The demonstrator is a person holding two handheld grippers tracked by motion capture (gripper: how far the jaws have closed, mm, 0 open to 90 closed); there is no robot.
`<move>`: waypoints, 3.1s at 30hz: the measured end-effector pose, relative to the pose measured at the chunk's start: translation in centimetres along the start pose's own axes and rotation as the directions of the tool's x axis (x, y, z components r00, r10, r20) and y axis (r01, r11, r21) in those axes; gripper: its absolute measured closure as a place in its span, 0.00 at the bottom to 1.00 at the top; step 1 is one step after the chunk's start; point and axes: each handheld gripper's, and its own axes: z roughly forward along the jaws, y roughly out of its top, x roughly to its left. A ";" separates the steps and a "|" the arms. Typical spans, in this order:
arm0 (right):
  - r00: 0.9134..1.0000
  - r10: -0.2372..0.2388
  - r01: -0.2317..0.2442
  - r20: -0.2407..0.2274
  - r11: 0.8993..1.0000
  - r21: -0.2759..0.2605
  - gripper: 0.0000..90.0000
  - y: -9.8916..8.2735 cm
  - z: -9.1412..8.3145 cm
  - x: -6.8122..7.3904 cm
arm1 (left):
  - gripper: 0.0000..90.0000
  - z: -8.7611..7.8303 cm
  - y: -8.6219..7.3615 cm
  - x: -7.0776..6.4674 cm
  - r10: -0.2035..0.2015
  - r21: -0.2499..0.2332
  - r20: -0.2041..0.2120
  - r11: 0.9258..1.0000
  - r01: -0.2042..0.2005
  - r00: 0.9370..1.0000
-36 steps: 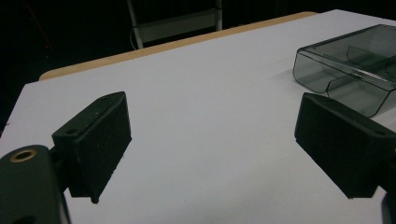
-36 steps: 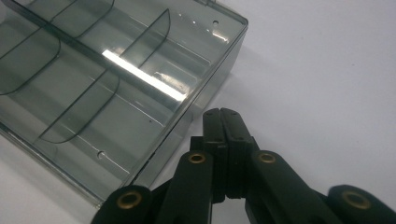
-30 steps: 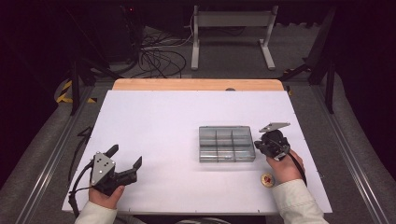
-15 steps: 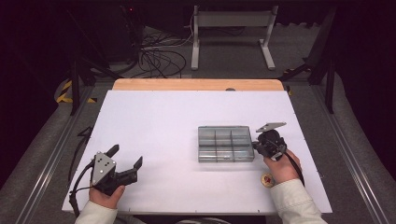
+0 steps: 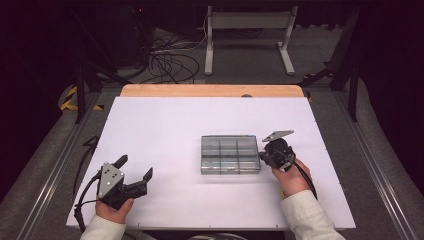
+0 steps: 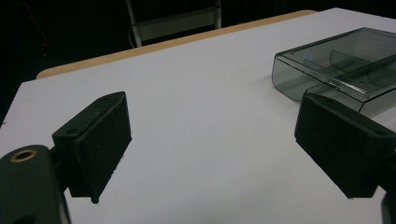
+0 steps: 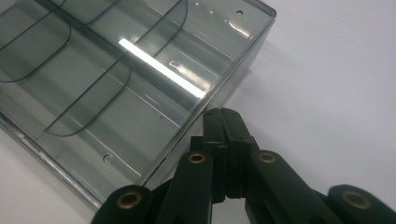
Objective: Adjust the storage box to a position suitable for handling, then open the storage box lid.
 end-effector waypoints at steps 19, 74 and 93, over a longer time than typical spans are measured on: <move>0.998 -0.038 0.038 -0.055 0.999 -0.013 1.00 1.8 1.4 2.7 | 0.13 0.2 0.0 -0.1 -0.001 0.008 0.009 1.000 0.001 1.000; 0.969 -0.189 0.100 -0.159 0.889 -0.447 0.28 0.7 -5.0 4.7 | 0.23 2.0 2.3 -1.5 0.047 0.079 0.204 0.995 -0.064 0.978; 0.953 -0.239 0.139 -0.183 0.889 -0.437 0.15 0.2 -5.1 5.9 | 0.29 3.3 2.8 -2.7 0.082 0.130 0.292 0.984 -0.124 0.953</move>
